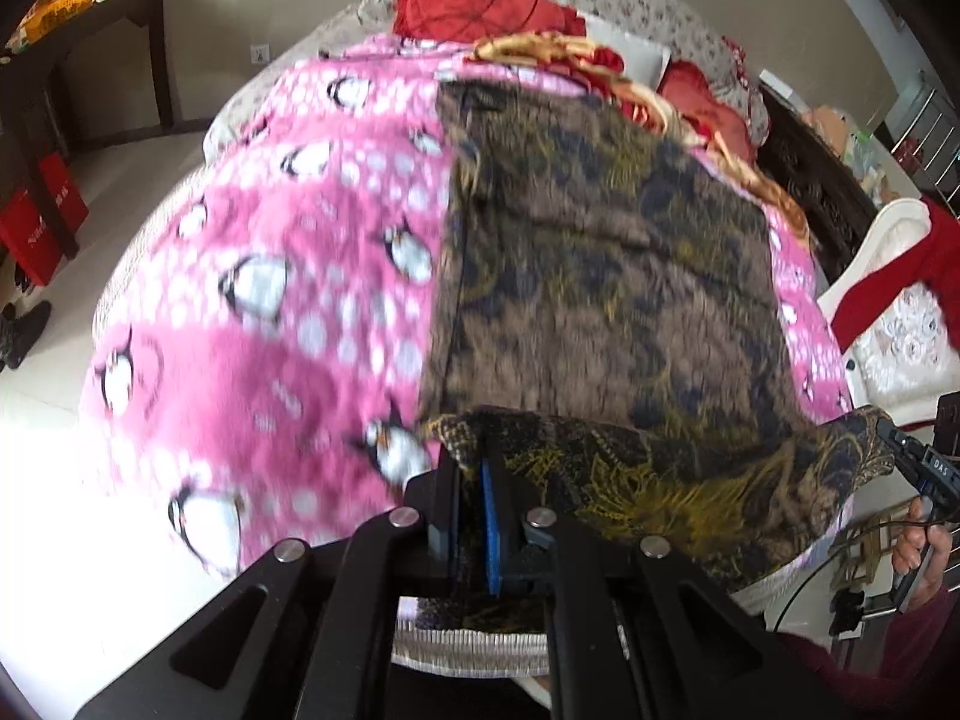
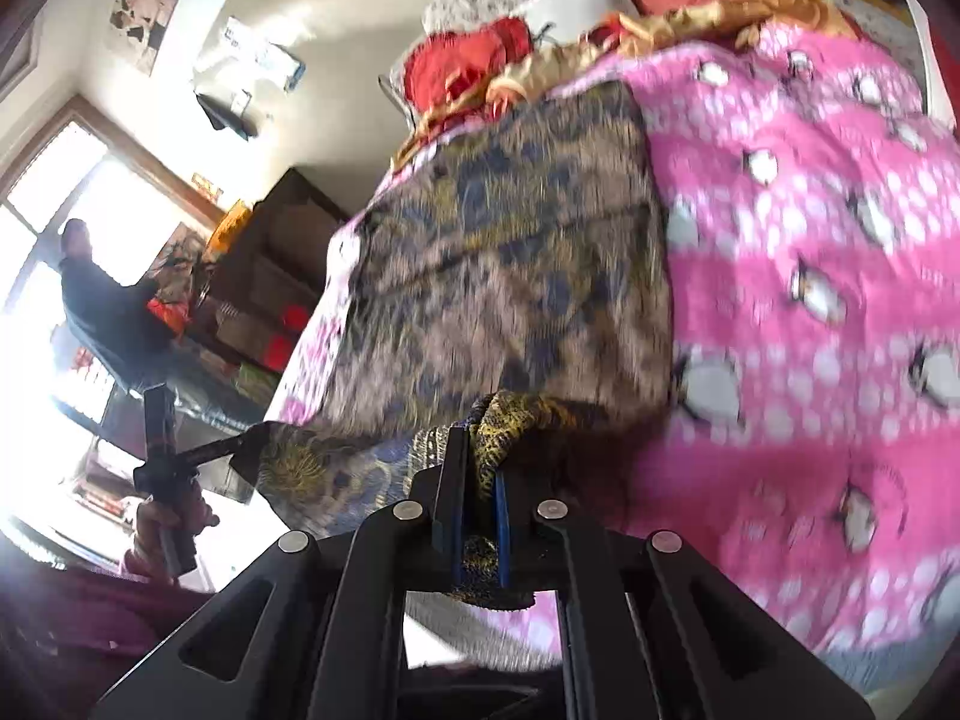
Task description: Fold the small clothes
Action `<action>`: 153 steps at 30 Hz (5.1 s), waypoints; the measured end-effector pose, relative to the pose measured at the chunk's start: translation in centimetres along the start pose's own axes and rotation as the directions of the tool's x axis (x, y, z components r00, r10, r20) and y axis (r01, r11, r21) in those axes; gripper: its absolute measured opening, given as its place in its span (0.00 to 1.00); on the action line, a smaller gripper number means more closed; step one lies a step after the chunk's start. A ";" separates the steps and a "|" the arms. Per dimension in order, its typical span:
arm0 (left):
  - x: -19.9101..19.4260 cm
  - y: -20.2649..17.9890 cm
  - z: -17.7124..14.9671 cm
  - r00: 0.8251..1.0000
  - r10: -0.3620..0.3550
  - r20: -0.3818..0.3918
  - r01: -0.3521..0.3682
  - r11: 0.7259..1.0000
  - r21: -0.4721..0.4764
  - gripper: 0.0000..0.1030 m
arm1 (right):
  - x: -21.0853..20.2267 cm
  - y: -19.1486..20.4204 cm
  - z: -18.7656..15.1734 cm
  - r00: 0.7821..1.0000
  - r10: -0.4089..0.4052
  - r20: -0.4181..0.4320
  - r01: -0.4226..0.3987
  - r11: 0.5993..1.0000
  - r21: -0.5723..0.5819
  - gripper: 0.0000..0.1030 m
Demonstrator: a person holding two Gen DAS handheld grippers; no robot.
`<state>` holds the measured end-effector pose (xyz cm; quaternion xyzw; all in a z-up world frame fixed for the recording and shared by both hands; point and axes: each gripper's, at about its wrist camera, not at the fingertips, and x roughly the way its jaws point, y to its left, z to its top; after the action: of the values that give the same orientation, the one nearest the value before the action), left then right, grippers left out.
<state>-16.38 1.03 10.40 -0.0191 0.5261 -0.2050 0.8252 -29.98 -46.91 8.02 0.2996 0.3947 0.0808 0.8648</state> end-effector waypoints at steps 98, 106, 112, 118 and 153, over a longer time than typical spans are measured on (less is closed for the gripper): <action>18.5 -1.3 26.0 0.998 0.040 0.042 -0.037 0.997 -0.060 0.70 | 20.5 -7.7 27.0 0.905 -0.418 0.075 0.423 0.903 -0.072 0.04; 17.2 -0.7 20.2 0.994 0.111 0.012 -0.111 0.994 -0.021 0.71 | 20.3 -8.1 25.9 0.859 -0.501 0.104 0.506 0.861 -0.038 0.06; 16.0 0.6 17.5 0.988 0.148 0.032 -0.147 0.989 -0.032 0.71 | 16.1 -4.9 22.4 0.881 -0.468 0.073 0.471 0.880 -0.052 0.18; 16.0 0.6 16.5 0.987 0.154 0.036 -0.153 0.988 -0.035 0.72 | 17.8 -5.2 16.6 0.799 -0.599 -0.045 0.592 0.798 -0.113 0.23; 17.6 0.1 15.0 0.986 0.162 0.046 -0.162 0.987 -0.003 0.84 | 37.2 12.9 21.0 0.922 -0.384 -0.046 0.335 0.854 -0.399 0.21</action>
<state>3.13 -7.93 1.91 0.0191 0.5065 -0.1367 0.8511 11.69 -32.01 2.64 0.0399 0.4730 0.0116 0.8801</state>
